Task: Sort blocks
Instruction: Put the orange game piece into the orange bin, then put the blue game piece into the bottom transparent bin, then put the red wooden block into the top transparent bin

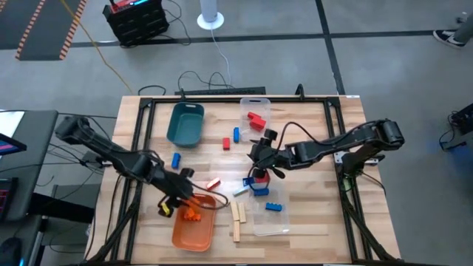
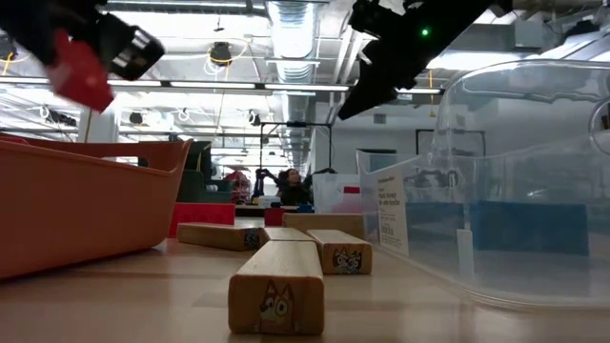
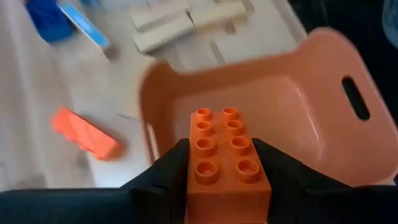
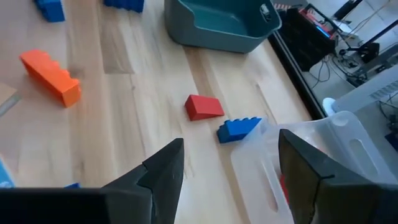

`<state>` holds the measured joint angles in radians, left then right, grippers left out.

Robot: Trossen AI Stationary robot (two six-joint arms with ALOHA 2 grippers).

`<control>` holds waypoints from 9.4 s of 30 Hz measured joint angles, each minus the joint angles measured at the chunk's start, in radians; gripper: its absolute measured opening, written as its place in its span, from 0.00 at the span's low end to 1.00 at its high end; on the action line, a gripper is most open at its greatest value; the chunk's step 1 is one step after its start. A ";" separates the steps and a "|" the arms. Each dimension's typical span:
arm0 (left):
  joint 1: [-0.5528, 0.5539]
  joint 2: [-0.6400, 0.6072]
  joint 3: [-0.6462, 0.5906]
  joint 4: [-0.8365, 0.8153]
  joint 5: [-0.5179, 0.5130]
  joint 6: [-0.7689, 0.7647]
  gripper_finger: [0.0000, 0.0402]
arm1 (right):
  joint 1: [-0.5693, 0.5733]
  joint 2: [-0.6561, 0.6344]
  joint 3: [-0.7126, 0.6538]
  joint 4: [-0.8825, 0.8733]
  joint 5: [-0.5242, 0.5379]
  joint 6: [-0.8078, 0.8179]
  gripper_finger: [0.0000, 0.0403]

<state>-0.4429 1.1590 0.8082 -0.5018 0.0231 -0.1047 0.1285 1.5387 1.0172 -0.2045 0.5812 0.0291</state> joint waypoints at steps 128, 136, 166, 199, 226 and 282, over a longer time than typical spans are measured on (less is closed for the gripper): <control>0.304 0.004 0.056 0.075 -0.094 0.833 0.21 | -0.037 -0.062 -0.037 -0.124 -0.137 0.047 0.55; 0.314 0.039 0.060 0.429 -0.088 0.631 0.21 | 0.077 -0.043 -0.179 0.320 -0.097 -0.039 0.55; 0.323 0.205 0.060 0.975 -0.090 0.609 0.22 | 0.101 -0.046 -0.073 0.606 -0.164 -0.243 0.60; 0.331 0.156 0.070 0.729 -0.159 0.468 0.60 | 0.099 -0.118 -0.070 0.247 -0.117 -0.079 0.11; 0.346 -0.101 -0.026 0.129 -0.253 0.121 0.61 | 0.195 -0.014 0.011 -0.342 -0.535 0.491 0.39; 0.347 -0.144 -0.026 0.062 -0.327 0.161 0.61 | -0.156 0.308 0.124 -0.346 -0.658 -0.310 0.06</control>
<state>-0.0956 1.0153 0.7822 -0.4399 -0.3039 0.0558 -0.0278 1.8465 1.1416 -0.5506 -0.0769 -0.2813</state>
